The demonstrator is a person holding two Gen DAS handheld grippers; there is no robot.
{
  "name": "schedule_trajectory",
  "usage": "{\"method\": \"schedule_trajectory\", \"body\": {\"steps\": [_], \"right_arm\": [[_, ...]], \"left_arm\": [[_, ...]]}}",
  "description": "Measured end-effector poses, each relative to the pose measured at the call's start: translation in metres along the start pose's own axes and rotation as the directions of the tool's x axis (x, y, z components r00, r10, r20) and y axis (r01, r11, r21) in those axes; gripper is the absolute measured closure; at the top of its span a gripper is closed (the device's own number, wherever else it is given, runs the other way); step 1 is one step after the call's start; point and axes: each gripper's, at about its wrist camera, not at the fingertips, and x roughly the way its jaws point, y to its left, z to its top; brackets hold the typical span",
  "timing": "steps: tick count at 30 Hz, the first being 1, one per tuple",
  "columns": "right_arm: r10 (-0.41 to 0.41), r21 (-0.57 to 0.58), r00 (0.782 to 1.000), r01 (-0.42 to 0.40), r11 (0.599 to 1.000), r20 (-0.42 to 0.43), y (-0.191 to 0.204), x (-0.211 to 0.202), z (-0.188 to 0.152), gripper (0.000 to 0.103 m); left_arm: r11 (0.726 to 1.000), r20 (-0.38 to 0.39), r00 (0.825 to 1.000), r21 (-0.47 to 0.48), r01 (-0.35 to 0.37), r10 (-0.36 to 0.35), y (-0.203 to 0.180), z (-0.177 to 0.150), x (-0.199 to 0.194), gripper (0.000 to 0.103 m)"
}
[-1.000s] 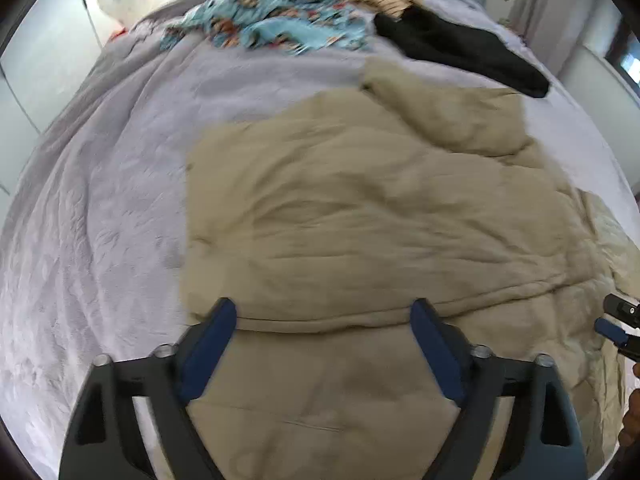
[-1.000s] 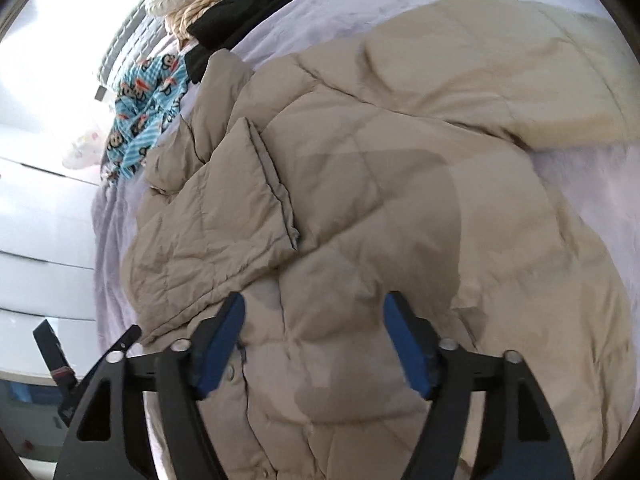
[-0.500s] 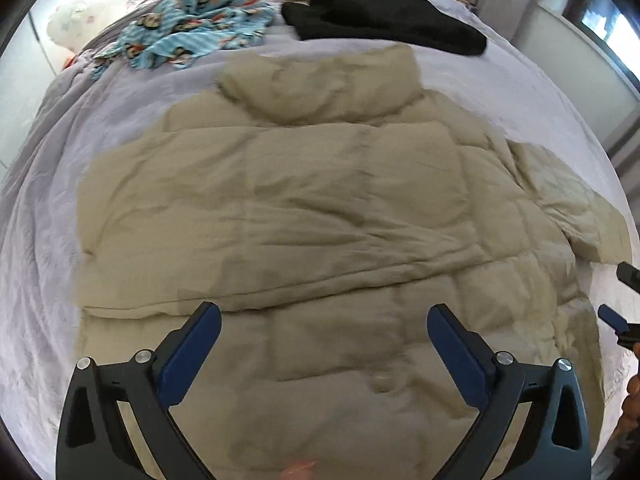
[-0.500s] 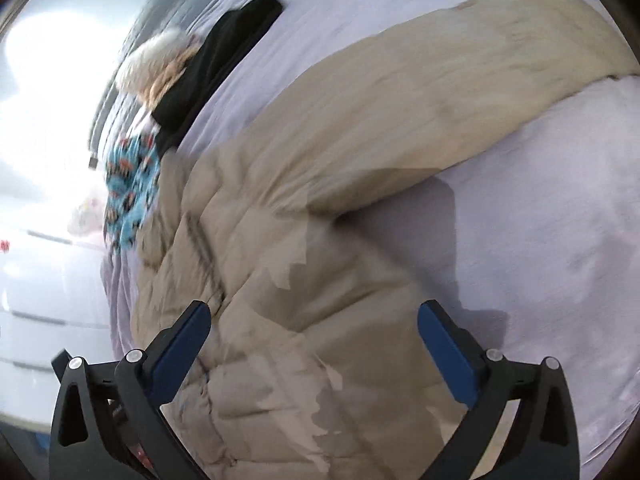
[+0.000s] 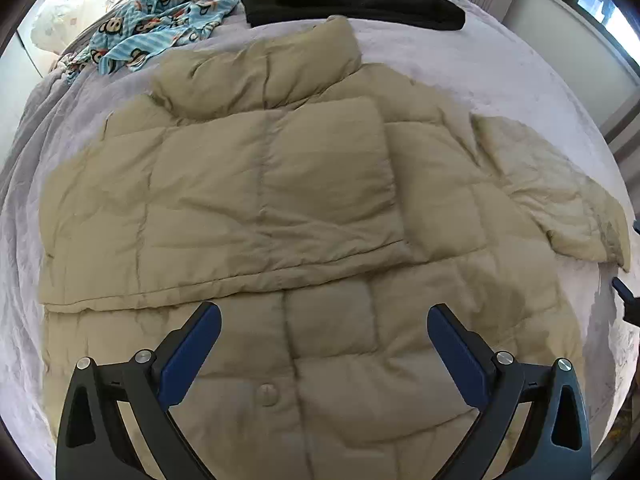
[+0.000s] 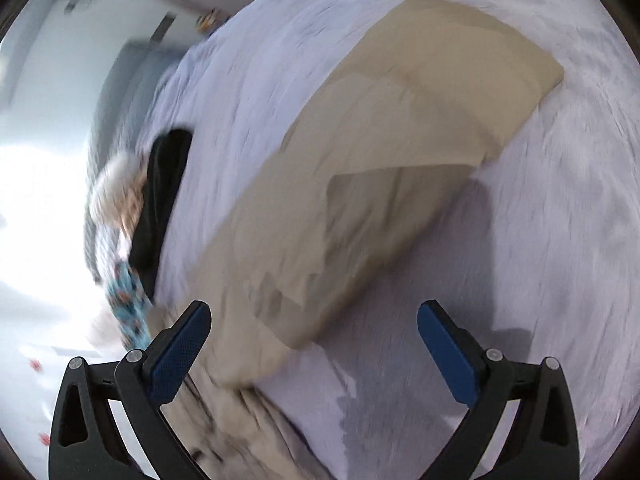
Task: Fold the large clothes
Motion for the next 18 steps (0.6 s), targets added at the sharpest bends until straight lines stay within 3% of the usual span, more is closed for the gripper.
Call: {"method": "schedule_trajectory", "body": {"steps": [5,10,12,14,16,18], "right_arm": [[0.076,0.151,0.997,-0.078,0.985,0.017,-0.022,0.018,0.037,0.000],[0.209,0.328,0.976,-0.219,0.919,0.066,-0.031,0.039,0.056,0.003],[0.251,0.357,0.966,-0.255,0.899,0.058,-0.028,0.045,0.059,0.018],[0.287,0.360,0.958,-0.271,0.893,0.012,-0.018,0.057,0.059,0.063],[0.307,0.342,0.952,-0.287,0.895,-0.004,-0.005,0.061,0.057,0.092],[0.326,0.297,0.945,-0.311,0.903,-0.002,0.017,0.061,0.054,0.093]], "left_arm": [[0.999,0.023,1.000,-0.038,-0.003,0.004,-0.004,0.004,-0.006,0.000],[0.998,0.050,0.999,-0.069,-0.015,0.018,0.000,0.010,-0.013,0.000],[0.997,0.055,0.998,-0.080,-0.021,0.025,0.004,0.013,-0.015,0.000],[0.996,0.061,0.998,-0.090,-0.027,0.032,0.010,0.015,-0.018,0.000],[0.994,0.074,0.996,-0.101,-0.032,0.039,0.018,0.017,-0.022,0.000],[0.993,0.091,0.995,-0.113,-0.036,0.047,0.029,0.019,-0.026,0.000]]}}
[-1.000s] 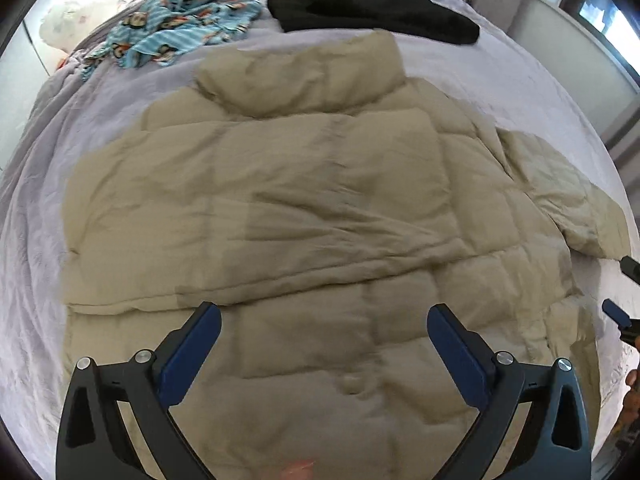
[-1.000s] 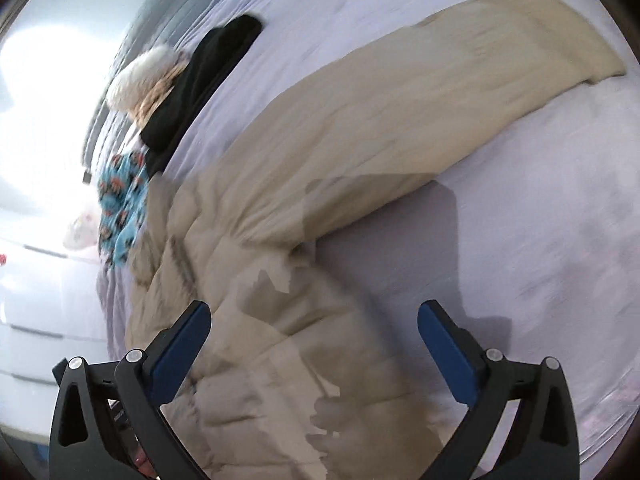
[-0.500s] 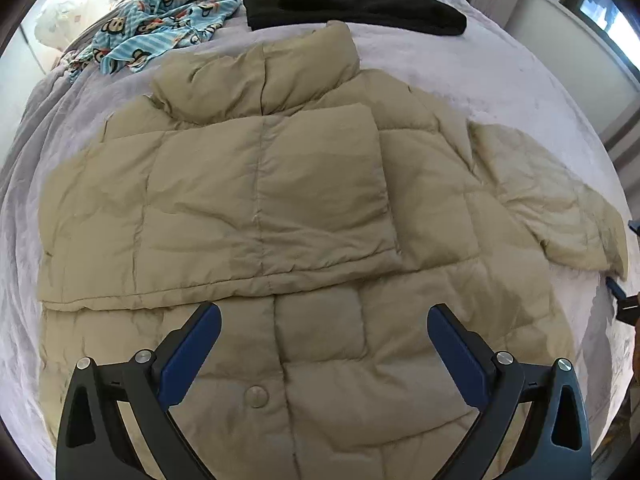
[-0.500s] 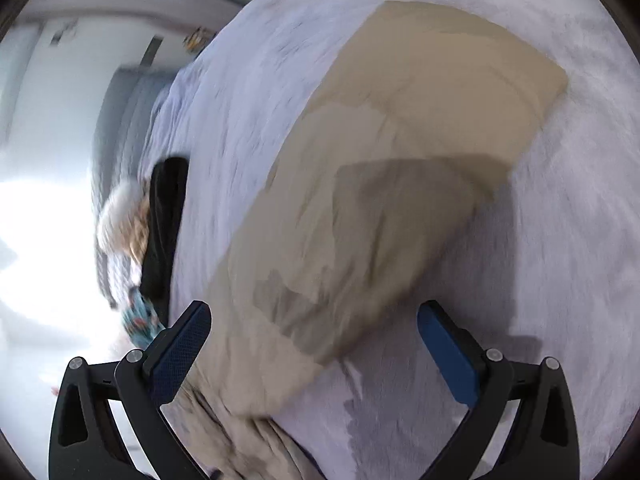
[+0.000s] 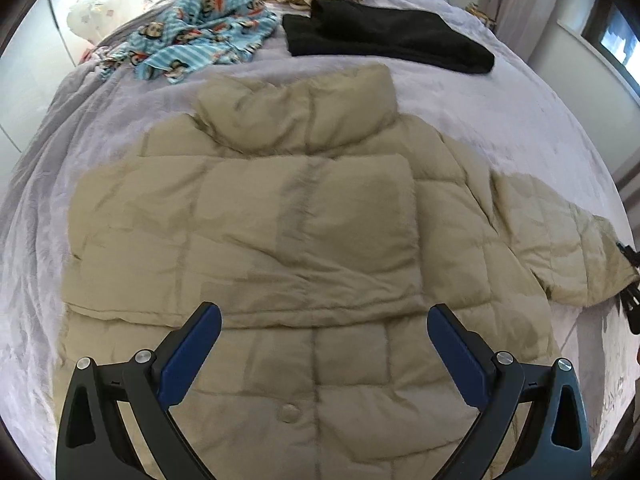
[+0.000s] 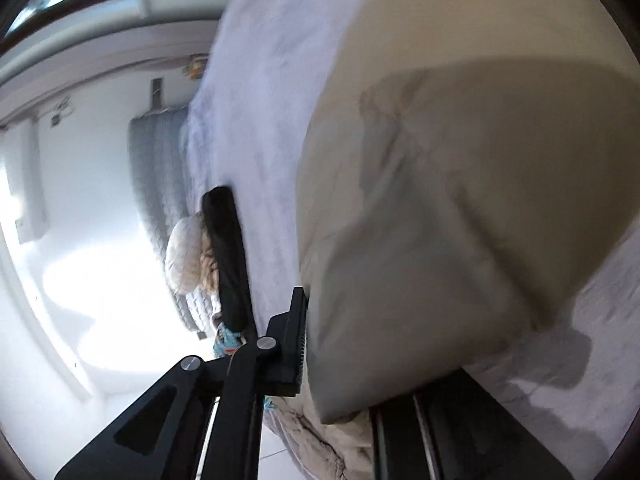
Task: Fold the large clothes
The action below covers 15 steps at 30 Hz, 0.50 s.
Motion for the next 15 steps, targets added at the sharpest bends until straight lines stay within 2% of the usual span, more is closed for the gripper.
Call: {"method": "schedule_trajectory", "body": {"steps": [3,5,7,9,11,12,13,15], "right_arm": [[-0.014,-0.135,1.000,0.011,0.991,-0.023,0.039,0.011,-0.018,0.093],[-0.027,-0.264,0.998,0.014,0.964,-0.048,0.073,0.021,-0.038,0.093],[-0.044,-0.388,0.996,0.010,0.922,-0.078,0.109,0.037,-0.063,0.093],[-0.064,-0.521,0.992,-0.001,0.854,-0.108,0.145,0.055,-0.100,0.093],[-0.096,-0.671,0.987,-0.016,0.741,-0.130,0.181,0.075,-0.148,0.093],[-0.120,-0.748,0.983,-0.027,0.663,-0.142,0.199,0.089,-0.180,0.093],[-0.141,-0.793,0.979,-0.032,0.609,-0.148,0.208,0.100,-0.203,0.093],[-0.209,-0.880,0.964,-0.045,0.473,-0.162,0.221,0.132,-0.262,0.093]], "left_arm": [[0.999,0.032,0.999,-0.033,-0.016,0.017,0.025,0.006,-0.006,0.000],[0.998,0.047,0.998,-0.061,-0.026,0.029,0.044,0.008,-0.009,0.000],[0.995,0.060,0.997,-0.090,-0.036,0.042,0.064,0.009,-0.010,0.000],[0.992,0.073,0.996,-0.117,-0.049,0.057,0.088,0.009,-0.011,0.000],[0.989,0.082,0.994,-0.137,-0.064,0.075,0.111,0.008,-0.011,0.000],[0.987,0.083,0.993,-0.145,-0.070,0.083,0.120,0.007,-0.010,0.000],[0.984,0.085,0.992,-0.161,-0.078,0.092,0.134,0.006,-0.010,0.000],[0.979,0.085,0.991,-0.187,-0.085,0.102,0.154,0.003,-0.010,0.000]]}}
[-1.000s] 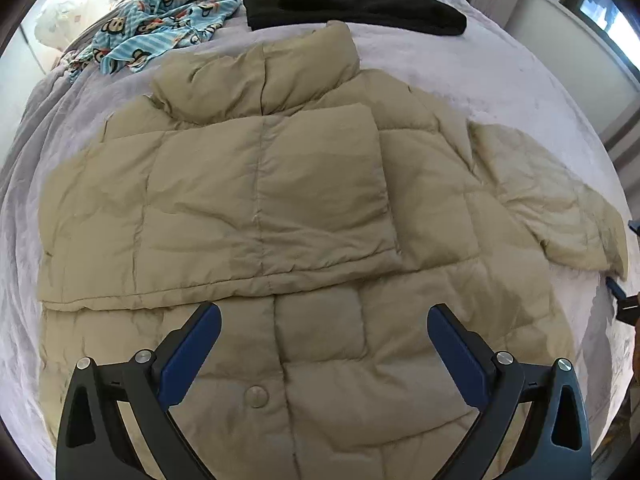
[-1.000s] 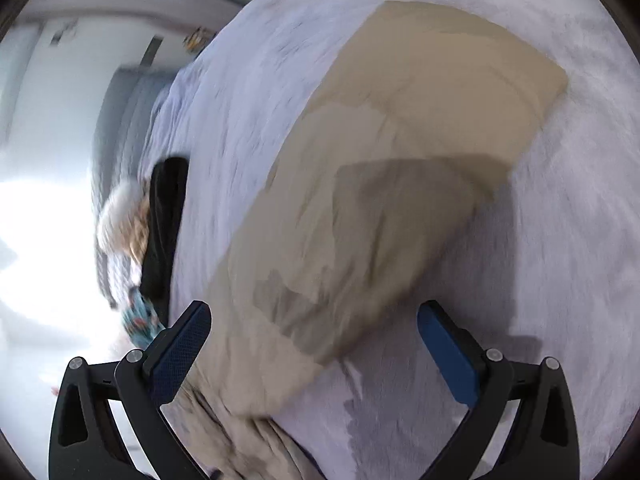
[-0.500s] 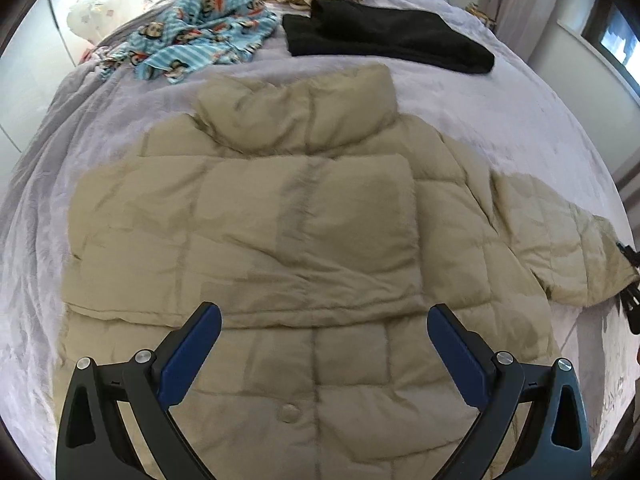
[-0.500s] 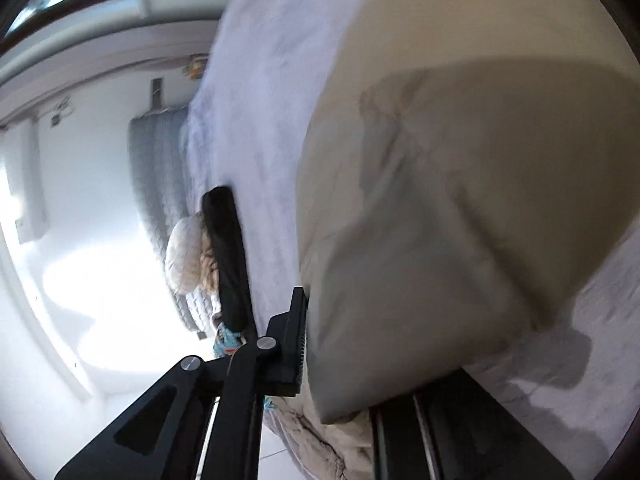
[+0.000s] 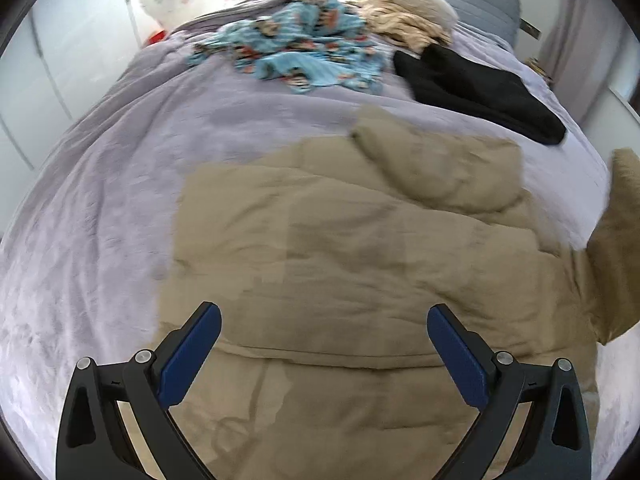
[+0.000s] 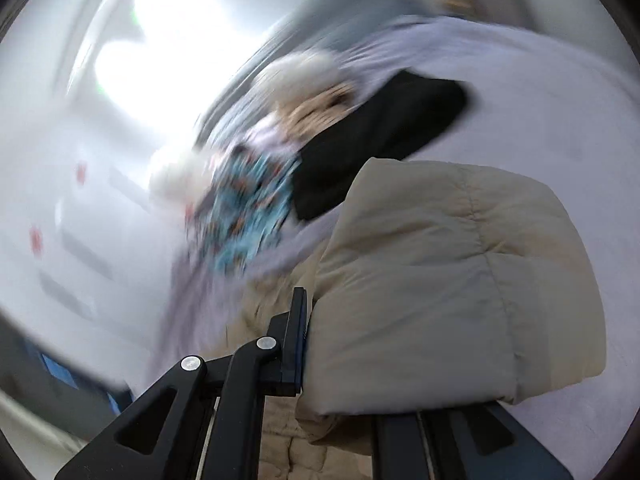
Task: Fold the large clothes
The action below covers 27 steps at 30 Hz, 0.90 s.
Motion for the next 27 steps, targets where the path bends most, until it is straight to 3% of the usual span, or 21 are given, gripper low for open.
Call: {"method": "schedule_trajectory", "body": {"steps": [3,7,11,16,18,19,21,22,23,27], "right_arm": [[-0.041,-0.123,0.994,0.029,0.992,-0.101,0.053,0.057,-0.031,0.093],[-0.089,-0.167,0.973,0.054,0.984,-0.211,0.079,0.112,-0.083,0.093],[-0.142,-0.137,0.948,0.106,0.985,-0.285,0.063,0.140,-0.125,0.093],[-0.155,-0.102,0.927,0.127,0.987,-0.342,0.040,0.157,-0.141,0.092],[-0.135,-0.072,0.917,0.117,0.991,-0.374,0.033,0.160,-0.140,0.085],[-0.113,-0.043,0.916,0.105,0.994,-0.385,0.030,0.160,-0.138,0.075],[-0.066,0.011,0.920,0.076,0.997,-0.387,0.027,0.150,-0.133,0.046],[-0.046,0.030,0.926,0.062,0.998,-0.374,0.028,0.143,-0.131,0.026],[-0.027,0.053,0.938,0.048,0.997,-0.346,0.027,0.132,-0.128,0.022],[-0.017,0.194,0.972,0.064,0.979,-0.236,0.006,0.088,-0.123,0.022]], "left_arm": [[0.999,-0.003,1.000,-0.032,-0.014,0.014,0.029,-0.002,0.002,0.000],[0.998,-0.011,1.000,-0.051,-0.025,0.024,0.053,-0.005,0.007,0.000],[0.998,-0.015,1.000,-0.065,-0.023,0.022,0.065,-0.006,0.015,0.000],[0.998,-0.032,0.999,-0.052,0.018,-0.020,0.051,-0.003,0.033,0.000],[0.998,-0.039,0.998,-0.046,0.037,-0.039,0.040,-0.001,0.040,0.000],[0.998,-0.042,0.998,-0.042,0.051,-0.052,0.034,0.002,0.043,0.000],[0.996,-0.037,0.996,-0.038,0.075,-0.076,0.025,0.005,0.044,0.000],[0.996,-0.033,0.996,-0.036,0.088,-0.089,0.022,0.009,0.044,0.000],[0.994,-0.025,0.994,-0.034,0.103,-0.104,0.019,0.013,0.044,0.000],[0.987,-0.015,0.988,-0.046,0.153,-0.154,0.022,0.034,0.049,0.000]]}}
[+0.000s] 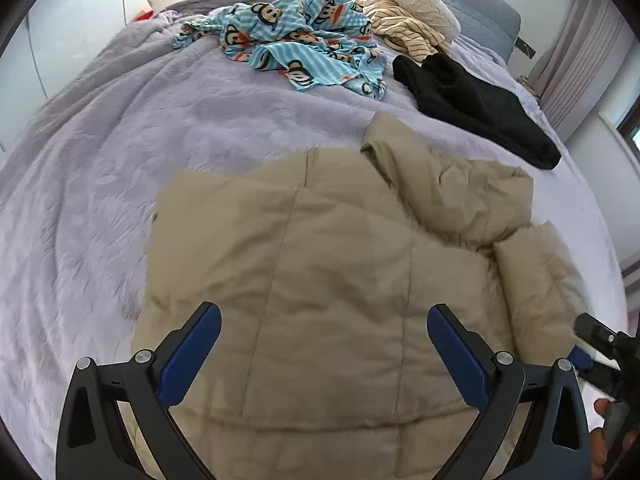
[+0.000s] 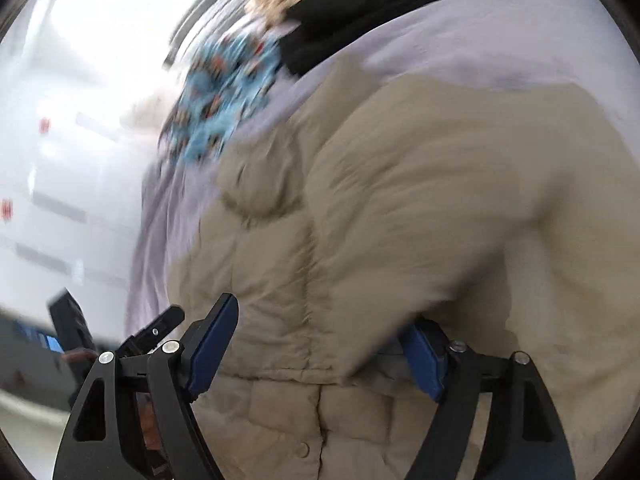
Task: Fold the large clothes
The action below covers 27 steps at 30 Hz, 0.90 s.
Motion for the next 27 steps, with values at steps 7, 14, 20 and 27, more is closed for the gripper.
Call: {"method": "schedule_trajectory", "body": {"steps": [7,14,20,27], "right_arm": [[-0.013,0.116,0.995,0.001,0.993,0.099,-0.013,-0.006,0.032,0.083],[0.005,-0.314,0.999,-0.017,0.949,-0.040,0.099,0.045,0.001,0.082],[-0.169,-0.506,0.973,0.069,0.860,-0.155,0.127,0.085,-0.050,0.061],[-0.139,-0.416,0.974,0.054,0.908,-0.178,0.068,0.030,-0.061,0.051]], "left_arm": [[0.997,-0.016,0.998,-0.042,0.064,-0.064,0.025,0.002,0.002,0.000],[0.951,0.014,0.974,-0.213,0.225,-0.228,0.065,0.003,-0.005,0.000],[0.881,-0.038,0.908,-0.259,0.395,-0.418,0.064,0.003,0.007,0.000],[0.845,-0.136,0.844,-0.235,0.481,-0.518,0.018,0.002,0.033,0.000]]}}
